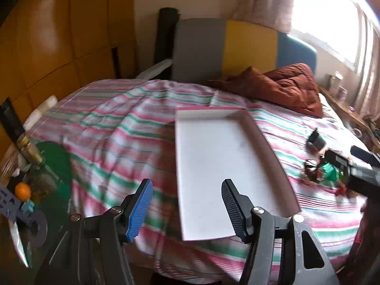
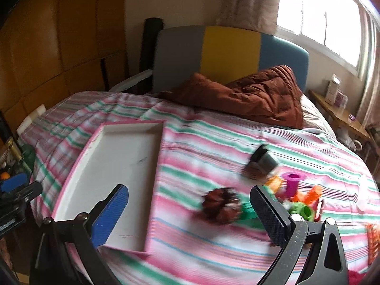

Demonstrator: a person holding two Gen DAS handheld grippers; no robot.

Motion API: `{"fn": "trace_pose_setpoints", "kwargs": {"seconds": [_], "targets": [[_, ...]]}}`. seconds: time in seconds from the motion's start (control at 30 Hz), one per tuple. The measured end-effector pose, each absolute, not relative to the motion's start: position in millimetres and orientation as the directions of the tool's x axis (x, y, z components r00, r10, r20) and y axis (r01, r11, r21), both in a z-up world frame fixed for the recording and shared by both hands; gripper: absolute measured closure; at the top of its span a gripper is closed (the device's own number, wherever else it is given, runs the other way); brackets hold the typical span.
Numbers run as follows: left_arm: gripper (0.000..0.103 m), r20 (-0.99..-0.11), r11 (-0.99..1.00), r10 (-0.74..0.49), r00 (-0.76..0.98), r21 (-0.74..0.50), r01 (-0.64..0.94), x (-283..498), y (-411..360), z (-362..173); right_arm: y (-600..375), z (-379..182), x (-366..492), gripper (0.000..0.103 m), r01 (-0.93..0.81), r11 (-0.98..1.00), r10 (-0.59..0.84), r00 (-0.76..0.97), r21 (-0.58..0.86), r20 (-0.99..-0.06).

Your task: Organize rigid objects

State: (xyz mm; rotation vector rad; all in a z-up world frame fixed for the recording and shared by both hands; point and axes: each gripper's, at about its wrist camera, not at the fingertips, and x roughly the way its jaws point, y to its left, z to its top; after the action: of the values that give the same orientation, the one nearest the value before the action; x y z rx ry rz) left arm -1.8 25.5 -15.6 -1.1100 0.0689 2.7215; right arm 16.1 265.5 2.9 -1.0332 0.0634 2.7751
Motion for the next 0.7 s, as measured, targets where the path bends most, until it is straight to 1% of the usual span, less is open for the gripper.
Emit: {"fn": "trace_pose_setpoints", "kwargs": {"seconds": [0.1,0.23,0.37,0.43,0.53,0.6,0.67,0.7], "targets": [[0.042,-0.700,-0.967,0.199,-0.686,-0.025,-0.255,-1,37,-14,313,12,18,0.000,-0.251,-0.968,0.199,-0.738,-0.012,-0.645],[0.042,-0.723,-0.954,0.237,-0.649,-0.046,-0.297,-4,50,-16,375,18,25,0.000,-0.371,-0.928,0.277,-0.727,0.020,-0.629],[0.042,-0.753,-0.937,0.274,-0.599,-0.069,-0.342,-9,67,-17,431,6,34,0.000,-0.459,-0.888,0.328,-0.693,0.041,-0.642],[0.042,-0.755,-0.922,0.307,-0.579,-0.085,-0.378,-9,81,-14,449,-3,40,0.000,-0.472,-0.879,0.320,-0.686,0.065,-0.653],[0.042,-0.757,-0.890,0.341,-0.557,-0.069,-0.451,-7,110,-10,470,-12,45,0.000,-0.516,-0.849,0.307,-0.659,0.115,-0.687],[0.042,-0.766,-0.859,0.370,-0.525,-0.067,-0.507,-8,135,-12,483,-13,48,0.000,-0.522,-0.824,0.251,-0.685,0.220,-0.684],[0.042,-0.767,-0.821,0.409,-0.495,-0.073,-0.566,-8,158,-13,486,-12,50,0.000,-0.527,-0.813,0.241,-0.690,0.246,-0.682],[0.042,-0.760,-0.788,0.448,-0.471,-0.088,-0.609,-7,171,-14,487,-12,51,0.000,-0.532,-0.809,0.243,-0.691,0.252,-0.681]]}}
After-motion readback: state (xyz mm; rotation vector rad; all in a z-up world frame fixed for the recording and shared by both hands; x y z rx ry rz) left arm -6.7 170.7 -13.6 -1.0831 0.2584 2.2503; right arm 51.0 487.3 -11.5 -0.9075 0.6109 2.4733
